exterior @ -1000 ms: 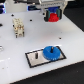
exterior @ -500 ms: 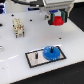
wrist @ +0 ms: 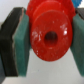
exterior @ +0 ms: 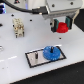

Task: Insert the blue gear onto the right peg, followed by the red gear

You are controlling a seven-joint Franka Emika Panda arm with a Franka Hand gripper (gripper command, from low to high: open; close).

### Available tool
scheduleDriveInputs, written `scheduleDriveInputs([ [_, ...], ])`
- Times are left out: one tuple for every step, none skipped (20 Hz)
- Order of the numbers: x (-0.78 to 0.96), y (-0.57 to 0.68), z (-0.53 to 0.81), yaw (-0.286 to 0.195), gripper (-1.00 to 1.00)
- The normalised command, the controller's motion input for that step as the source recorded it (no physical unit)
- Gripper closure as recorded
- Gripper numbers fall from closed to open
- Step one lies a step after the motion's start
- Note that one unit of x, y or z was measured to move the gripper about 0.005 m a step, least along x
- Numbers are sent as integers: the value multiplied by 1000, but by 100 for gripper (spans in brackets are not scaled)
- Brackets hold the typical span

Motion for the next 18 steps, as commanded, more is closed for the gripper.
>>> scheduleDriveInputs([
  [728, -214, 74, 0, 100],
  [786, -176, 87, 0, 100],
  [686, -202, 84, 0, 100],
  [672, -223, 17, 0, 100],
  [638, -241, 9, 0, 100],
  [585, -243, -2, 0, 100],
  [528, -237, -4, 0, 100],
  [455, -222, -6, 0, 100],
  [403, -235, -10, 0, 100],
  [306, -257, -20, 0, 100],
  [233, -257, -35, 0, 100],
  [168, -245, -31, 0, 100],
  [101, -239, -64, 0, 100],
  [70, -215, -76, 0, 100],
  [45, -193, -82, 0, 100],
  [35, -167, -120, 0, 100],
  [22, -168, -143, 0, 100],
  [23, -168, -162, 0, 100],
])
